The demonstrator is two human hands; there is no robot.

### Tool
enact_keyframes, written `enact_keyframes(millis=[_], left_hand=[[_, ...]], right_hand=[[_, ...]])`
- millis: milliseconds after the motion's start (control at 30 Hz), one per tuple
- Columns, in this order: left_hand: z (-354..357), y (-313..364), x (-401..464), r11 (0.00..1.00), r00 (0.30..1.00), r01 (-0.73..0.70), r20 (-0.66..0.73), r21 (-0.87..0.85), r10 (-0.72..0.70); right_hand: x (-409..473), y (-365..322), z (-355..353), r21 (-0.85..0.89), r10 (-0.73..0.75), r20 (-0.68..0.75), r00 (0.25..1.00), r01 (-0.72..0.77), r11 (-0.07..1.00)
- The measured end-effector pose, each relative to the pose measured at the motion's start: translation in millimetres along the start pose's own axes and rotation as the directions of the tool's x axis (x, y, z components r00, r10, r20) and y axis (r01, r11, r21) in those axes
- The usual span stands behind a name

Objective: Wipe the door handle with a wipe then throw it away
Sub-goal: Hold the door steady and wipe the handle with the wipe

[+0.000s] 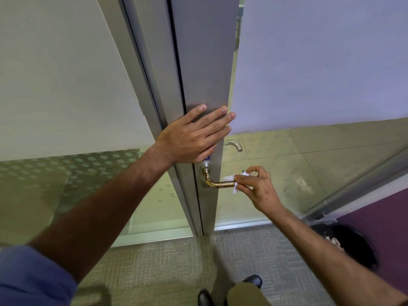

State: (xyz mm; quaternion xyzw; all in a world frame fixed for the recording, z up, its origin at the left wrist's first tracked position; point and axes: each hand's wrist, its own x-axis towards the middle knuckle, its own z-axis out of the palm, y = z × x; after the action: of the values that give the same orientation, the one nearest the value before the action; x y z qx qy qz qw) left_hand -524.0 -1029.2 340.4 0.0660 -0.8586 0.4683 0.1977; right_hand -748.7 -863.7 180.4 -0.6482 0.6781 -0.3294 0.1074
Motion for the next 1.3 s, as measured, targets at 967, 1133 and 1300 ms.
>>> enact_keyframes(millis=[967, 1133, 1300], left_hand=[[-2, 0, 2, 0.998, 0.998, -0.002, -0.060, -0.063, -0.002], [-3, 0, 2, 0.999, 0.999, -0.013, -0.037, -0.040, 0.012], [-3, 0, 2, 0.999, 0.999, -0.010, -0.045, -0.047, 0.008]], right_hand=[[47, -88, 19, 0.433, 0.335, 0.022, 0.942, -0.311, 0.846], [41, -89, 38, 0.007, 0.157, -0.061, 0.986, -0.157, 0.988], [41, -105, 51, -0.066, 0.197, -0.075, 0.977, -0.202, 0.977]])
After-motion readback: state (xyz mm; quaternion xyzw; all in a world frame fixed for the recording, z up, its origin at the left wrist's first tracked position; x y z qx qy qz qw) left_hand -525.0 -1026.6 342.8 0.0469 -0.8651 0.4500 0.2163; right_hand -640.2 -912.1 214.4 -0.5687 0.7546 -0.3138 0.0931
